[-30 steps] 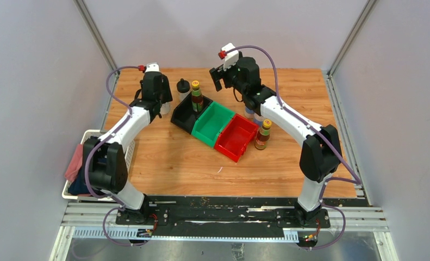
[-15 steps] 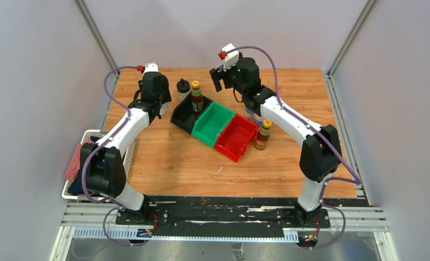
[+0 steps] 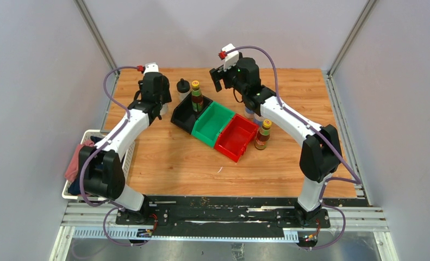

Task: Organize the condiment bottles
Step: Pick up the bottle from the center of the board.

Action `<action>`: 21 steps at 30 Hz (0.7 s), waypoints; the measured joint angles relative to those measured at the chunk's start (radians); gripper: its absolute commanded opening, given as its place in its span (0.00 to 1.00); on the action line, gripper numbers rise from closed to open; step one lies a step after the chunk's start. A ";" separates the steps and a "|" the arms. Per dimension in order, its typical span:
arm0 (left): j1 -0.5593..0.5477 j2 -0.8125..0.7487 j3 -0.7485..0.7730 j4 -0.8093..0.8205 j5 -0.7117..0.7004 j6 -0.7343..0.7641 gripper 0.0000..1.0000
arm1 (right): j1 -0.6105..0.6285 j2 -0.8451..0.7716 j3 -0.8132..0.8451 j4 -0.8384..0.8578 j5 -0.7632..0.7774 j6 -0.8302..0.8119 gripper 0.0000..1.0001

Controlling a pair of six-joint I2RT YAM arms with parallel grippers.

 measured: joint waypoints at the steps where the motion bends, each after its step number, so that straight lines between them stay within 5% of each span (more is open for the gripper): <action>1: -0.002 -0.004 0.000 -0.003 -0.001 0.000 0.00 | 0.000 0.000 0.000 0.000 0.000 0.000 0.89; 21: -0.084 -0.115 -0.016 -0.114 -0.008 -0.047 0.00 | 0.000 0.000 0.000 -0.001 0.032 -0.008 0.89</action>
